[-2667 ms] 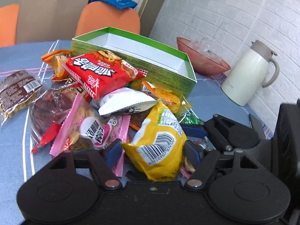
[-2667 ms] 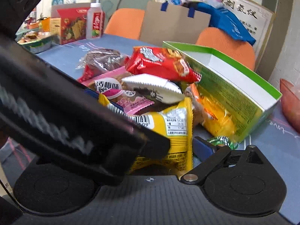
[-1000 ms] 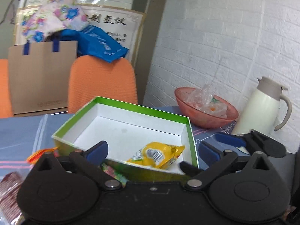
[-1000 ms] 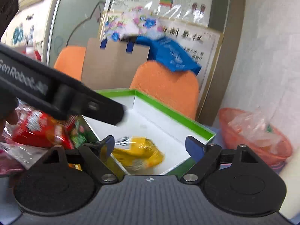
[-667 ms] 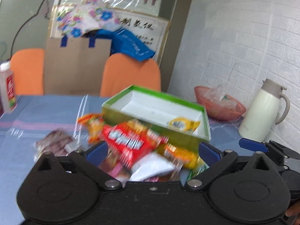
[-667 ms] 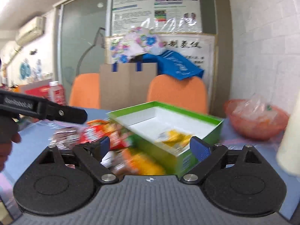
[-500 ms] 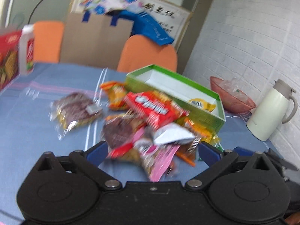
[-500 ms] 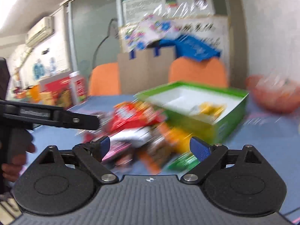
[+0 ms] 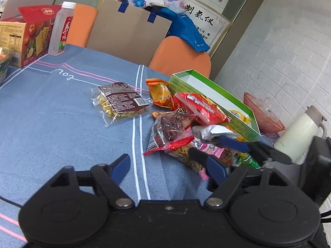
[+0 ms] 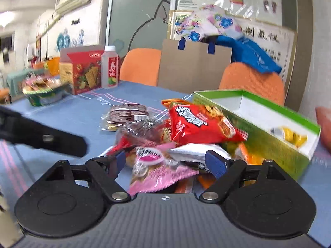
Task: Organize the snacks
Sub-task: 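Move both open grippers back to the snack pile, then grasp the tan packet with the left gripper while the right gripper grasps the pink packet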
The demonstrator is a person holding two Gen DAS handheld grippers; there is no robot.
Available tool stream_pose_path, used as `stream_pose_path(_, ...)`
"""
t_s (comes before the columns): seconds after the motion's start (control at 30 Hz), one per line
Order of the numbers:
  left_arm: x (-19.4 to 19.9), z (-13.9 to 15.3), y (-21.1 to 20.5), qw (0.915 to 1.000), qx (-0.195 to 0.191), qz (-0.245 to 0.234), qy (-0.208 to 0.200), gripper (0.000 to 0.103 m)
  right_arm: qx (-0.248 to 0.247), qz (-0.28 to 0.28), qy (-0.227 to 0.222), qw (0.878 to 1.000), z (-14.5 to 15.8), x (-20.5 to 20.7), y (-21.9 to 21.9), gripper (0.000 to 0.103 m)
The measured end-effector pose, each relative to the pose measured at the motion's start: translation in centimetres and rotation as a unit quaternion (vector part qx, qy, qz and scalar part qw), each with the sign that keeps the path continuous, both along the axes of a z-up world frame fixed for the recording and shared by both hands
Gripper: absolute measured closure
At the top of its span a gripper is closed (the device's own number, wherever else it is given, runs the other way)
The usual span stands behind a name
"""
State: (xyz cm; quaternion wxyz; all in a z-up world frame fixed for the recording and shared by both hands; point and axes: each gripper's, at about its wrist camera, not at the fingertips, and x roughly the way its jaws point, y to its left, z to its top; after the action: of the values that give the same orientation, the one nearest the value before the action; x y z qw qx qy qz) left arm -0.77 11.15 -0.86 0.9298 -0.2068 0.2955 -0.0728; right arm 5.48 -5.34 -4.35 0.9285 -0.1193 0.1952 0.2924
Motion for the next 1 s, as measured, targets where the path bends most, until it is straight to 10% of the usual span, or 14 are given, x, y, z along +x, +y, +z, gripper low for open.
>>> stream_pose_path(0.2,0.7,-1.1,-0.3,0.9993,-0.014,-0.029,0.017,0.019,0.015,0.103,0.079,0.991,-0.8,-3.6,0.1,0.01)
stream_pose_path(0.9,1.7,-2.3,-0.8,0.995,-0.043,-0.08,0.042,0.022,0.025,0.07,0.104,0.992,-1.5,-5.2,-0.1,0.0)
stream_pose_path(1.0,1.7,-2.1,-1.1,0.9959,-0.037,-0.072,0.039,0.026,0.028,0.071,0.1,0.992,-1.5,-5.1,-0.3,0.032)
